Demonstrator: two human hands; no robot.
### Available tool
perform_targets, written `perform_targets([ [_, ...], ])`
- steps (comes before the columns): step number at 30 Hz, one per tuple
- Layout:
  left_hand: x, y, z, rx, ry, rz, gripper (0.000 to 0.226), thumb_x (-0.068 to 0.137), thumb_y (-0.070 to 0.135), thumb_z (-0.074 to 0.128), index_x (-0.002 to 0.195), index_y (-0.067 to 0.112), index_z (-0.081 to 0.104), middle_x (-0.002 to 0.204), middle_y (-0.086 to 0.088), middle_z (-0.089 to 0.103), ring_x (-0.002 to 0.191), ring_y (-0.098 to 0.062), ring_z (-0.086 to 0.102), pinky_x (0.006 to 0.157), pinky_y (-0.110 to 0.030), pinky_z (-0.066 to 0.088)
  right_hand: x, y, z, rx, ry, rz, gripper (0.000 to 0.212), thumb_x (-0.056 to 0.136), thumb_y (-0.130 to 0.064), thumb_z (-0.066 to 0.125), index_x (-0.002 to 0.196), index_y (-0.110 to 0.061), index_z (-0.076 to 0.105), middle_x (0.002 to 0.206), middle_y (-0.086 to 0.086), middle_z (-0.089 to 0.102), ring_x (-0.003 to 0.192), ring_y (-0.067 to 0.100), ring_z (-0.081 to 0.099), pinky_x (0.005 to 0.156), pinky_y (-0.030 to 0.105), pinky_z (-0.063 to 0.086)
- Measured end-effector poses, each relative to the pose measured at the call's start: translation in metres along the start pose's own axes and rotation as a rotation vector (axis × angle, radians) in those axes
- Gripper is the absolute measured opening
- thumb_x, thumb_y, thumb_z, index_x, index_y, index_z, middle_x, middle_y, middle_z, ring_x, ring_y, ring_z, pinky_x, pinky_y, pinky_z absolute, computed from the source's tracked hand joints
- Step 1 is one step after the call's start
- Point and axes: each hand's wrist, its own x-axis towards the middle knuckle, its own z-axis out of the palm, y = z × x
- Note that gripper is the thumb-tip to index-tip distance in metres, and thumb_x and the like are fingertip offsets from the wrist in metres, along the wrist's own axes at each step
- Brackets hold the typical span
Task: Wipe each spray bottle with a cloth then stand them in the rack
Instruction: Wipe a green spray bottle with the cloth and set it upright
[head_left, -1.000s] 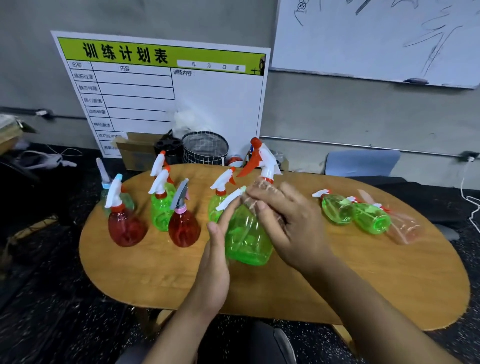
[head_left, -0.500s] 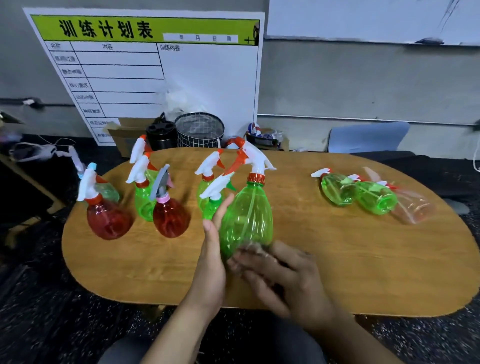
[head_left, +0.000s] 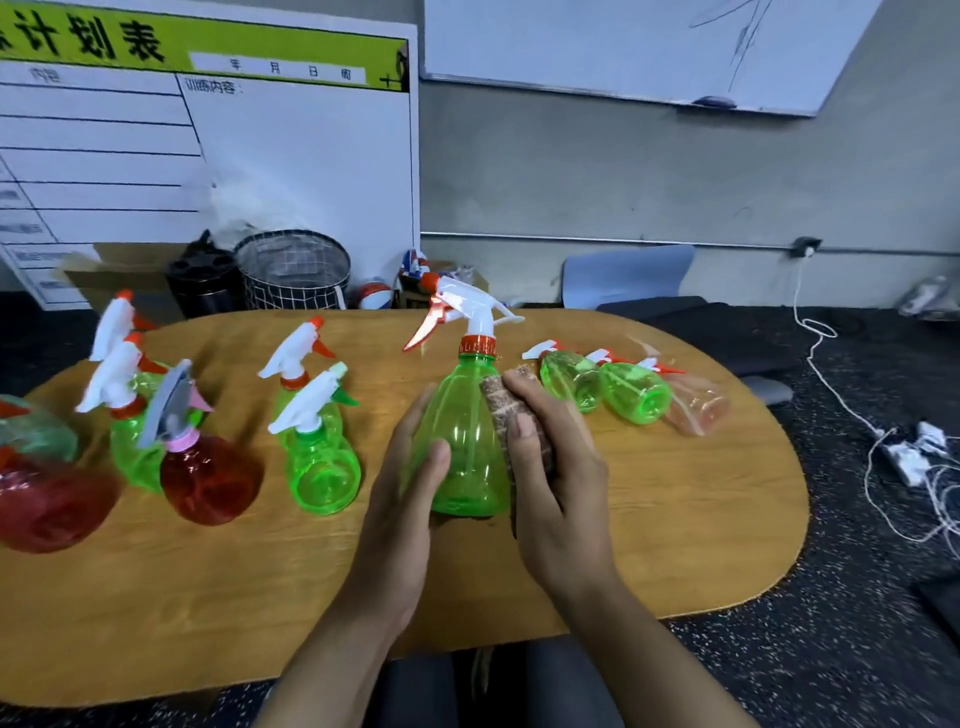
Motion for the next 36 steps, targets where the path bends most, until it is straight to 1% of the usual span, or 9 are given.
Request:
perform_targets([
  [4,0.001,0.005,-0.002,0.001,-0.015,0.004,0.061,0.098,0.047,0.059,0.157,0.036,0.05,0.155,-0.003,0.059,0.145,-0.027,0.054,0.121,-0.067,0.036,-0.001,0.0,0.0,-0.033,-0.033,-0.034,0.035,0.106,-0.027,0.056,0.139,-0.021,0.063,0.133,-0.011,0.066,0.127,0.007,0.061,0.104,0.024,0.047],
  [7,0.001,0.007,-0.008,-0.033,0.004,0.01,0.052,0.1,0.039,0.053,0.152,0.038,0.054,0.151,0.0,0.063,0.141,-0.025,0.058,0.119,-0.065,0.04,0.003,-0.006,-0.002,-0.02,-0.077,-0.109,0.033,0.105,-0.022,0.058,0.138,-0.022,0.063,0.133,-0.015,0.066,0.127,0.003,0.061,0.104,0.021,0.046],
  [10,-0.002,0.011,-0.013,-0.036,-0.012,0.021,0.054,0.099,0.038,0.052,0.153,0.039,0.053,0.148,0.003,0.065,0.138,-0.023,0.062,0.115,-0.066,0.044,0.018,-0.012,-0.001,-0.052,-0.062,-0.163,0.034,0.106,-0.024,0.057,0.138,-0.019,0.064,0.127,-0.005,0.069,0.118,0.006,0.064,0.098,0.022,0.048],
  [13,-0.005,0.016,-0.018,-0.003,-0.034,0.039,0.057,0.095,0.049,0.06,0.152,0.046,0.053,0.154,0.009,0.059,0.142,-0.022,0.057,0.116,-0.068,0.042,0.033,-0.018,0.006,-0.137,-0.063,-0.162,0.034,0.108,-0.033,0.055,0.139,-0.023,0.065,0.124,-0.005,0.07,0.114,0.008,0.065,0.094,0.032,0.054],
  [17,-0.002,0.021,-0.026,0.048,-0.039,0.074,0.058,0.094,0.058,0.055,0.152,0.055,0.048,0.164,0.014,0.047,0.153,-0.02,0.044,0.123,-0.066,0.032,0.036,-0.024,0.022,-0.304,-0.138,-0.206,0.037,0.107,-0.044,0.049,0.138,-0.031,0.066,0.106,-0.007,0.064,0.089,0.01,0.065,0.072,0.042,0.055],
  [22,0.021,0.048,-0.033,0.087,0.008,0.16,0.055,0.098,0.062,0.051,0.153,0.055,0.047,0.165,0.012,0.046,0.155,-0.021,0.041,0.126,-0.062,0.03,0.045,-0.042,0.031,-0.363,-0.16,-0.475,0.036,0.107,-0.041,0.052,0.136,-0.028,0.069,0.096,-0.008,0.046,0.074,0.014,0.055,0.058,0.035,0.049],
  [27,0.057,0.102,-0.019,0.112,0.03,0.298,0.051,0.102,0.064,0.041,0.152,0.054,0.048,0.163,0.008,0.049,0.155,-0.022,0.041,0.127,-0.056,0.03,0.08,-0.069,0.02,-0.405,-0.138,-0.761,0.033,0.107,-0.041,0.055,0.132,-0.027,0.072,0.092,-0.004,0.05,0.072,0.014,0.052,0.052,0.032,0.046],
  [31,0.072,0.151,0.003,0.117,0.019,0.393,0.051,0.102,0.07,0.044,0.15,0.054,0.051,0.162,0.015,0.05,0.154,-0.012,0.041,0.129,-0.052,0.03,0.118,-0.104,0.002,-0.297,-0.055,-0.764,0.032,0.106,-0.035,0.058,0.133,-0.023,0.071,0.094,-0.005,0.058,0.075,0.01,0.056,0.06,0.034,0.051],
  [36,0.069,0.192,0.027,0.162,-0.015,0.517,0.06,0.094,0.075,0.042,0.15,0.054,0.05,0.159,0.031,0.046,0.152,0.005,0.035,0.131,-0.044,0.028,0.172,-0.164,-0.011,-0.171,0.111,-0.584,0.034,0.108,-0.03,0.052,0.14,-0.031,0.064,0.123,-0.009,0.07,0.11,0.008,0.066,0.088,0.04,0.054],
])
